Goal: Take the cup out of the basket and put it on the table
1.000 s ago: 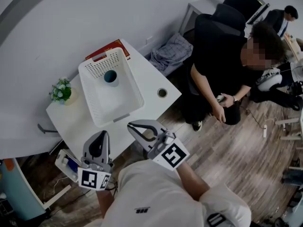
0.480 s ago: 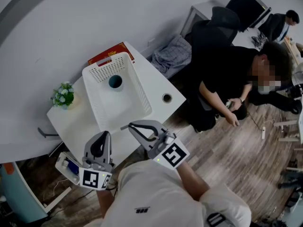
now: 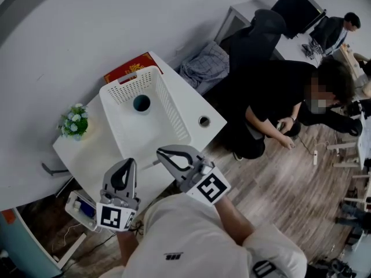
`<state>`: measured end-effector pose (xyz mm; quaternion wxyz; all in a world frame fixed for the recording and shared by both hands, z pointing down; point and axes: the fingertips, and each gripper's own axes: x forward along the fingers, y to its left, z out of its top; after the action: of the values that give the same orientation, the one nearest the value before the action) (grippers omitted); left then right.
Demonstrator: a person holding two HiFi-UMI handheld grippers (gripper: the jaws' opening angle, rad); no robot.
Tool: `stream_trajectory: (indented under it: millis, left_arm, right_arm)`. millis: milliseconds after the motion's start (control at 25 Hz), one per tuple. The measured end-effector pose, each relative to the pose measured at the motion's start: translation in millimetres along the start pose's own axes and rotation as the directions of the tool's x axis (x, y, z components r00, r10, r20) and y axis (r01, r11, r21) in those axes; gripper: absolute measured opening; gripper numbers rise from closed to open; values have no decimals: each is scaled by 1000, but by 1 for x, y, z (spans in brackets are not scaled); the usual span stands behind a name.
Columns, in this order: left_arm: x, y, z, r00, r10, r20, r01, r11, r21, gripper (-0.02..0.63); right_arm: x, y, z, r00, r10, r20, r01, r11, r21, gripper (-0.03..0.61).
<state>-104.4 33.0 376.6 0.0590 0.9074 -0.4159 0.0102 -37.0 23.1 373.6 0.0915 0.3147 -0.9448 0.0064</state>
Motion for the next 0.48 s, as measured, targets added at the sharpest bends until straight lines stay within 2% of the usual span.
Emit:
stream_trajectory:
  millis: [280,480]
  left_arm:
    - [10,9,0,1000,-14,11,14,1000,-11,9]
    - [22,14,-2,1000,8,5,-8,1000,-12,9]
  right_arm:
    - [7,-12,-4,999,-19,-28,19,1000,-6,15]
    - [12,-23,-7,999,9,-41,-10,1000,-21,15]
